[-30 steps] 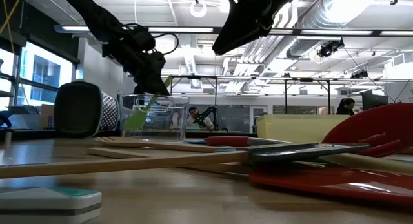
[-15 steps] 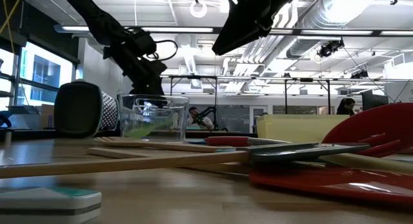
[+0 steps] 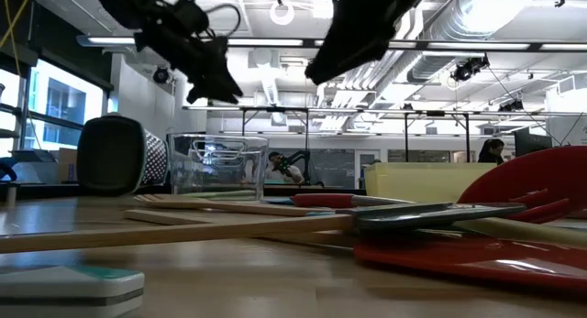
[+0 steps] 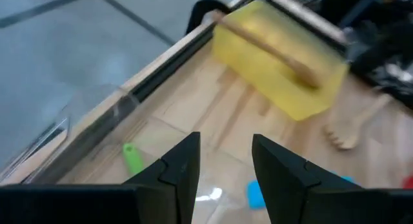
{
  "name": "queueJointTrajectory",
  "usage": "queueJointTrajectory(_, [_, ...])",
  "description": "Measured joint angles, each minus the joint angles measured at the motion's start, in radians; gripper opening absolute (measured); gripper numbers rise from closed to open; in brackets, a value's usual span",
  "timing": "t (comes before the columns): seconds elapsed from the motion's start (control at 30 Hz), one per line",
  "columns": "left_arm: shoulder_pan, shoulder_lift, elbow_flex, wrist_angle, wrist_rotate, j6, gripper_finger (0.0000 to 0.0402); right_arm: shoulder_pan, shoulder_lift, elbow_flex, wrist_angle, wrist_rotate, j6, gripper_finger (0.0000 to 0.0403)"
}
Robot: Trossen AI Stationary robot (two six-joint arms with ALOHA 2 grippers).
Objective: Pick & Place Kitchen Items
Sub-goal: Put the red serving spoon into the yellow bin
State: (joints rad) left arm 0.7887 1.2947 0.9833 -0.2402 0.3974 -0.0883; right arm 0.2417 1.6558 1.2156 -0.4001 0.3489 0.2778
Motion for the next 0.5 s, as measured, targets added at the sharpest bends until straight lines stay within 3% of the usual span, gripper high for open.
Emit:
queueJointTrajectory(0.23, [-0.075, -0.133, 0.000, -0.153, 0.031, 0.003, 0.0139, 0.013, 0.000, 0.000, -0.131, -0.347, 0.061, 0.0149])
queueJointTrajectory(0.5, [-0.228, -0.181, 0.000, -0.380, 0.031, 0.005, 0.0139, 0.084, 0.000, 0.000, -0.150, -0.348, 0.070, 0.0149])
